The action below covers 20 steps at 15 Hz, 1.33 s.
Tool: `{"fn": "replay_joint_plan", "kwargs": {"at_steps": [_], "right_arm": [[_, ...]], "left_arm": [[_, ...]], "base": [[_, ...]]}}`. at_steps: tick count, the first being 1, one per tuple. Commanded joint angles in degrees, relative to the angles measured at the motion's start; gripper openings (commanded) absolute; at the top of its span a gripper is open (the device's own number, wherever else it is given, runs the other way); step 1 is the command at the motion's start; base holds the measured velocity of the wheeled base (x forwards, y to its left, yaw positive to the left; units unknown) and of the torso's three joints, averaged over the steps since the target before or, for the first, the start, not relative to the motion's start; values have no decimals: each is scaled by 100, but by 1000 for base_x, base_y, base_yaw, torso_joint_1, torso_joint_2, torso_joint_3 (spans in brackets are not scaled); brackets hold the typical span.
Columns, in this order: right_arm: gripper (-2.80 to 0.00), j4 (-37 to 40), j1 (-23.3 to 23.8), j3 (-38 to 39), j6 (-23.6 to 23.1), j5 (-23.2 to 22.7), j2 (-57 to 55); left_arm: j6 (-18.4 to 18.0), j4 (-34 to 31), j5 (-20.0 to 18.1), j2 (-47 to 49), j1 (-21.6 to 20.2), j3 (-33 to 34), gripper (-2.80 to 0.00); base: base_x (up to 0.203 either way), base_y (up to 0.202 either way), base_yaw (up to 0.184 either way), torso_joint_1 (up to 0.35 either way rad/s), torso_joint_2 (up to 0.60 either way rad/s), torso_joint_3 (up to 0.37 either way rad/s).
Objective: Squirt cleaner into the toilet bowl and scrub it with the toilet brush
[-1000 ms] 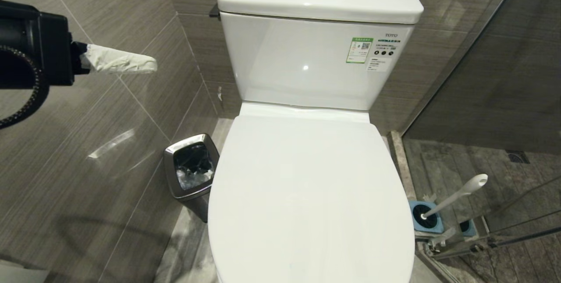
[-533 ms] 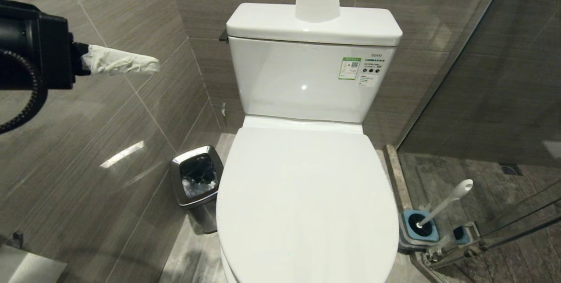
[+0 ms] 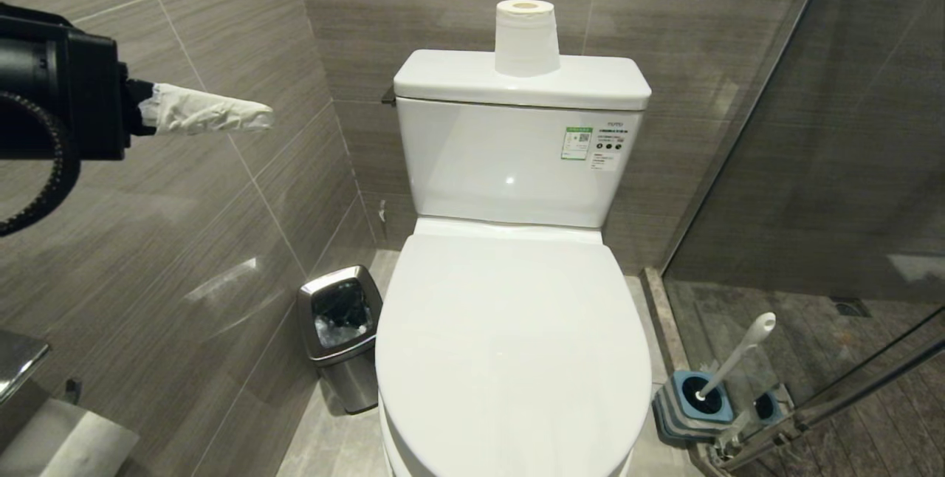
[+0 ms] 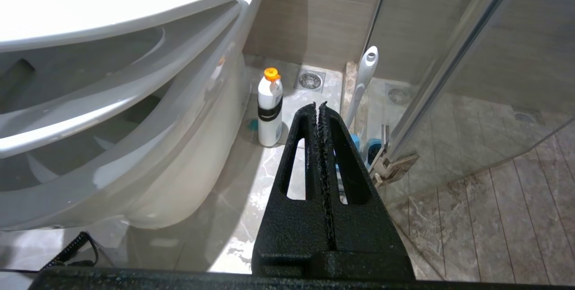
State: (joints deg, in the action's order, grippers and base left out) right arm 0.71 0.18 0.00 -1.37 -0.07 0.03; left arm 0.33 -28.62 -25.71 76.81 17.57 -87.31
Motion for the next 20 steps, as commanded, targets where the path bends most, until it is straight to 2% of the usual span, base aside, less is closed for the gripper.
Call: {"fn": "replay_joint_plan", "kwargs": {"at_steps": [1,2,3,6,7,10,11,13,14,18,20], "right_arm": [[-280,0,-1,0,-4,-1,-3],[-280,0,-1,0,-4,-1,-3],[-280,0,-1,0,-4,-1,-3],[-280,0,-1,0,-4,-1,-3],[-280,0,-1,0,-4,-1,-3],[-280,0,-1,0,-4,-1,-3],[-280,0,-1,0,-4,-1,-3],[-280,0,-1,3,-4,-1,-3],[-280,0,-1,0,-4,-1,-3],[-280,0,-1,1,-4,-1,-3],[-280,0,-1,3,-4,-1,3]], "left_arm": [[-1,-14,16,-30,-25,241,-280],[-126,-8,117,-55,-45,372,-280],[-533,-9,332,-54,-56,392,-280],[-2351,-7,1312,-26,-78,549,-280],[-2818,3,1541,-28,45,618,-280],[-3756,24,1715,-62,516,1156,-280],[-3999,42,1870,-61,662,1389,-280],[-4458,109,2561,16,1069,1774,-280],[-4585,129,2686,101,1241,1850,-280],[-4743,139,2762,347,2199,2163,-280],[-4744,160,2742,661,2455,2248,-280]], "base": [[0,0,0,-2,3,36],[0,0,0,0,0,0],[0,0,0,0,0,0],[0,0,0,0,0,0],[0,0,0,0,0,0],[0,0,0,0,0,0],[0,0,0,0,0,0],[0,0,0,0,0,0],[0,0,0,0,0,0],[0,0,0,0,0,0],[0,0,0,0,0,0]]}}
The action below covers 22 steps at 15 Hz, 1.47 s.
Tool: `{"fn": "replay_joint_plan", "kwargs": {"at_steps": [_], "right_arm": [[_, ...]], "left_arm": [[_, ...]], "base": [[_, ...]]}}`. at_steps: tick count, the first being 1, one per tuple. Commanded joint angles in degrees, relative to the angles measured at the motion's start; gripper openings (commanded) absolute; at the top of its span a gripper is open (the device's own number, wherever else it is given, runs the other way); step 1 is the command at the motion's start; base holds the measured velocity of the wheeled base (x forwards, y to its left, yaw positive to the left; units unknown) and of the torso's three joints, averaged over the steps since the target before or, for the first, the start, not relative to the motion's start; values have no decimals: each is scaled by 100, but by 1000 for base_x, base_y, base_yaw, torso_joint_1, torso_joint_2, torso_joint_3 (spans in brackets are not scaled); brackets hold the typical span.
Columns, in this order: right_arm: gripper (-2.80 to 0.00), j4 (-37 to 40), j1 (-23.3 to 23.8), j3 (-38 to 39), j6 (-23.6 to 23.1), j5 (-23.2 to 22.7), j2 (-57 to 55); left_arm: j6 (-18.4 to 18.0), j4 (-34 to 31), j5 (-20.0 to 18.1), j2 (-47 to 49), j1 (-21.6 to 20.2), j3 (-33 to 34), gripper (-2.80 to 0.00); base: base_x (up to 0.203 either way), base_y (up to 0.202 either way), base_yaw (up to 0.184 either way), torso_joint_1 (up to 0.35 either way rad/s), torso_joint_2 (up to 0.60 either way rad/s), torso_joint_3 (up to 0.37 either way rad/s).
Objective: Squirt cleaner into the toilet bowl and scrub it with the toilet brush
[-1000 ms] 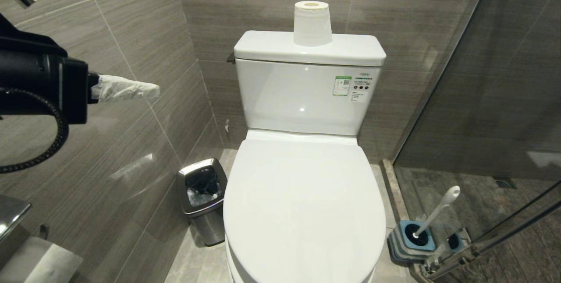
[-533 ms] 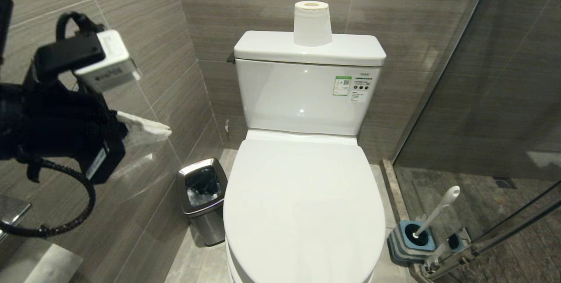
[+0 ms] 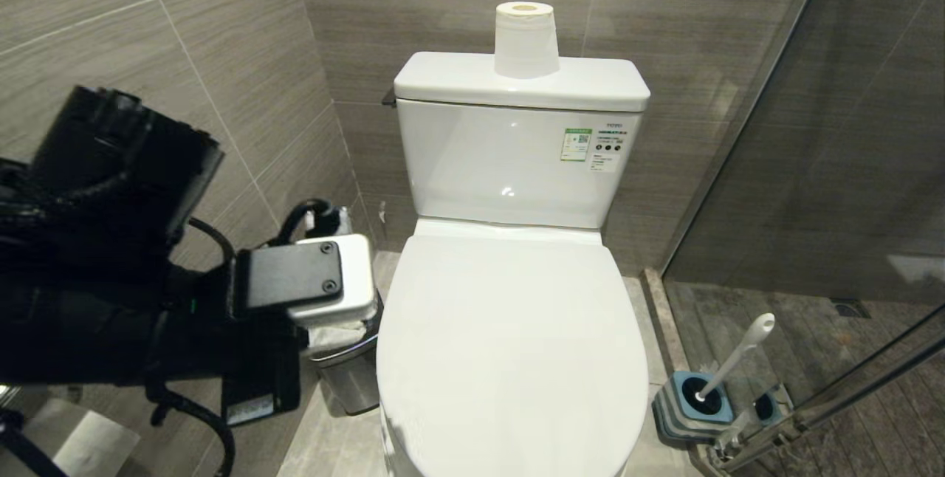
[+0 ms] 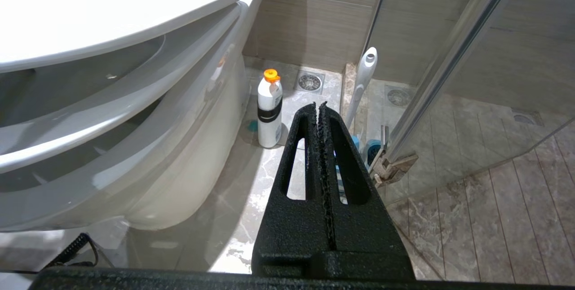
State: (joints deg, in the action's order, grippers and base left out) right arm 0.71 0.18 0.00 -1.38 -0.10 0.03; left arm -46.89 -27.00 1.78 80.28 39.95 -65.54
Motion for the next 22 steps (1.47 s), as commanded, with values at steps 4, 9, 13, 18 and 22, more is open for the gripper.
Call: {"fn": "replay_joint_plan", "kwargs": {"at_steps": [4,9,13,18,22], "right_arm": [[-280,0,-1,2,-3,1,-3],[-280,0,-1,0,-3,1,-3],[-280,0,-1,6,-3,1,-3],[-280,0,-1,0,-3,1,-3],[-280,0,-1,0,-3,1,-3]], "left_arm": [[6,456,-64,1008,433,214,-280],[132,1571,-102,1899,587,192,-280],[359,1776,-108,2228,689,226,-280],[591,2302,-108,2603,759,431,-280],[632,3053,-99,2874,832,776,-280]], "base": [[0,0,0,0,0,0],[0,0,0,0,0,0],[0,0,0,0,0,0],[0,0,0,0,0,0],[0,0,0,0,0,0]]}}
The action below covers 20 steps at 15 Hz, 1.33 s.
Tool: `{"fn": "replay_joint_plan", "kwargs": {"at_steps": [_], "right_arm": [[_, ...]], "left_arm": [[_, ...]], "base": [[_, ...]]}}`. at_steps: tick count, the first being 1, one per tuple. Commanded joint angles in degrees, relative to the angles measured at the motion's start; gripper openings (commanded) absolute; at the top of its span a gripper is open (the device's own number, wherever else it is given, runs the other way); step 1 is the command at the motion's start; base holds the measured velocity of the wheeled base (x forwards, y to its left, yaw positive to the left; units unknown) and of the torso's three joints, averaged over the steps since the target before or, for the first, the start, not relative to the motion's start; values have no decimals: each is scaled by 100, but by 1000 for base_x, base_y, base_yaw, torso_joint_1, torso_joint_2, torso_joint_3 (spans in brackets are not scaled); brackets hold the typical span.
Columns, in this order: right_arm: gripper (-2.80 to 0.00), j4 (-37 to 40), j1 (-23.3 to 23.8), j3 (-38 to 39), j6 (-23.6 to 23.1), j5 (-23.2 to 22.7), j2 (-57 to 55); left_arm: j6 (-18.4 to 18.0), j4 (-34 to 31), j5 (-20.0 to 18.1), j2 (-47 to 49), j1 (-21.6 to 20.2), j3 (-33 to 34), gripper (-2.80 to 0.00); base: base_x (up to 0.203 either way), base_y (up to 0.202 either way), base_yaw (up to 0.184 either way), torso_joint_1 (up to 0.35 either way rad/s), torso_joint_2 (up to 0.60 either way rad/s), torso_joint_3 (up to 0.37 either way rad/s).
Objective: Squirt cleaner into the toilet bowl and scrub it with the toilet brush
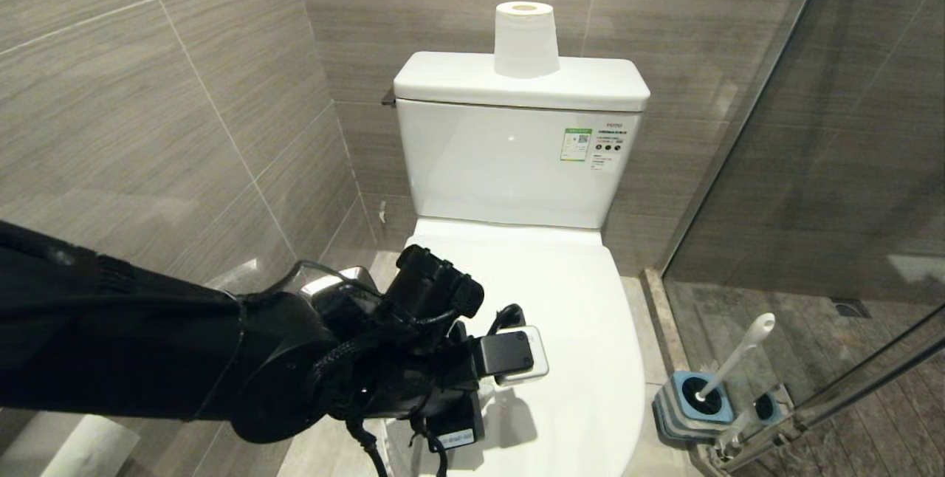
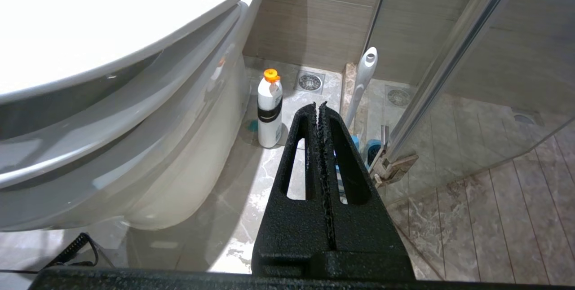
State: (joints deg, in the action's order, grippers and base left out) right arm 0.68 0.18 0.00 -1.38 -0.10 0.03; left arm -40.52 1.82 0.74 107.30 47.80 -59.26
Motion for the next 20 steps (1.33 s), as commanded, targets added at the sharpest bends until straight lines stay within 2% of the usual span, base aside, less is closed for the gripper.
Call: {"fn": "replay_joint_plan", "kwargs": {"at_steps": [1,5,7,12,16,18,20], "right_arm": [[-280,2,-1,0,-3,1,-3],[-280,2,-1,0,-3,1,-3],[-280,2,-1,0,-3,1,-3],[-280,2,-1,0,-3,1,-3],[-280,2,-1,9,-3,1,-3],[-280,2,-1,9,-3,1,-3],[-280,2,-1,0,-3,1,-3]], "left_arm": [[27,328,12,233,80,249,-280],[55,866,55,460,181,389,-280],[184,1256,114,670,203,392,-280],[523,2644,510,1310,403,464,-280],[660,2948,610,1366,450,576,-280],[849,3005,676,1075,450,281,-280],[969,3011,860,796,442,-343,-280]], "base": [[0,0,0,0,0,0],[0,0,0,0,0,0],[0,0,0,0,0,0],[0,0,0,0,0,0],[0,0,0,0,0,0],[0,0,0,0,0,0],[0,0,0,0,0,0]]}}
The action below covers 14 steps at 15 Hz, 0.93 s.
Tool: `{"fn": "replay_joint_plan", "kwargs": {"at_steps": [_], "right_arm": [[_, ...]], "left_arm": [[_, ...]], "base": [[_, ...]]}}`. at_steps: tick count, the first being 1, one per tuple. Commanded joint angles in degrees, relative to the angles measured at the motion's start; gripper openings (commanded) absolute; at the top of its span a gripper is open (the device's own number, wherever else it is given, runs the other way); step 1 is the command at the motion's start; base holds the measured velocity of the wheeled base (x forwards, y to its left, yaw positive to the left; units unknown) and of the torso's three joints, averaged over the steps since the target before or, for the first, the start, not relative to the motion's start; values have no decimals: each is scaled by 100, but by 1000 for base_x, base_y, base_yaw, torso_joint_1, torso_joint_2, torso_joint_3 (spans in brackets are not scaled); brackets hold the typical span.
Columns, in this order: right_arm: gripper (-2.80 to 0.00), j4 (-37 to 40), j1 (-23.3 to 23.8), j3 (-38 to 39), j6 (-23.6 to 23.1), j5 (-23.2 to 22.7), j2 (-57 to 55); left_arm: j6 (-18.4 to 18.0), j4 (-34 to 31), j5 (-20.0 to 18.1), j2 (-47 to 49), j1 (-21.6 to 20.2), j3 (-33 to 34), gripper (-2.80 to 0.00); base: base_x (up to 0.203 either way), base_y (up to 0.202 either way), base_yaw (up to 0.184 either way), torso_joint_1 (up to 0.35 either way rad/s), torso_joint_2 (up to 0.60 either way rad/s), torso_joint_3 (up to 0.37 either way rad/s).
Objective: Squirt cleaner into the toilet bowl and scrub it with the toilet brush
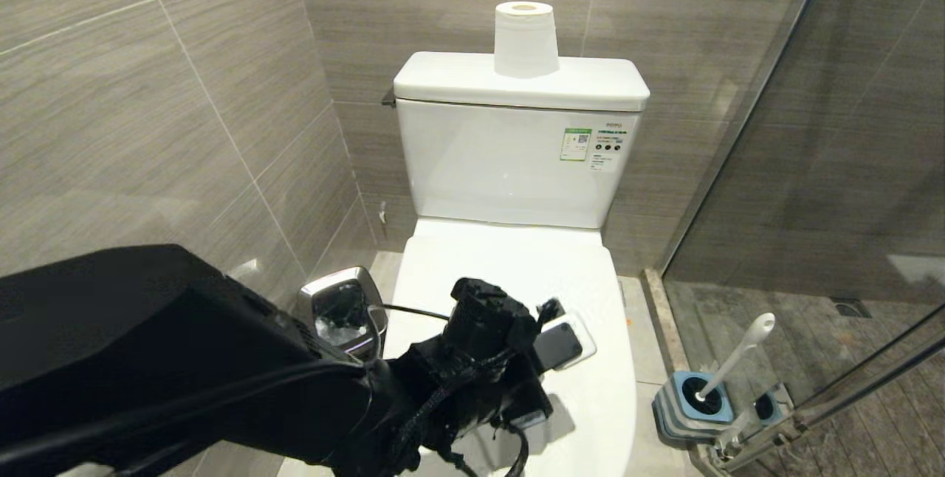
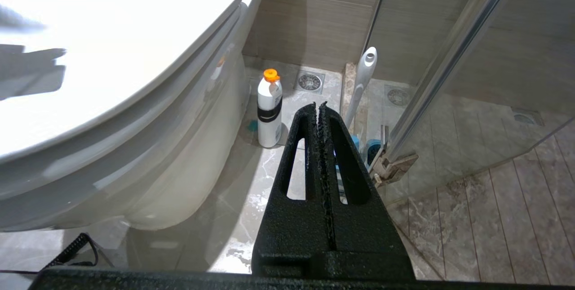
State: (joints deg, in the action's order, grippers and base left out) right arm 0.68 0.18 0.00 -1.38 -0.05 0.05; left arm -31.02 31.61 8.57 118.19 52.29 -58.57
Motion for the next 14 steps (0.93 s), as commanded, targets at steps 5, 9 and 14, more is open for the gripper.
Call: {"fn": "replay_joint_plan", "kwargs": {"at_steps": [5,9,14], "right_arm": [[-280,2,-1,0,-3,-4,-5],[-280,2,-1,0,-3,-4,-5],[-280,2,-1,0,-3,-4,-5]], "left_arm": [[245,-110,1236,-934,-117,-1823,-280],[1138,-2159,1902,-1818,-375,-2453,-280],[1714,-3651,2143,-3058,-1623,-2915,-280]], "base": [[0,0,0,0,0,0],[0,0,0,0,0,0],[0,0,0,0,0,0]]}}
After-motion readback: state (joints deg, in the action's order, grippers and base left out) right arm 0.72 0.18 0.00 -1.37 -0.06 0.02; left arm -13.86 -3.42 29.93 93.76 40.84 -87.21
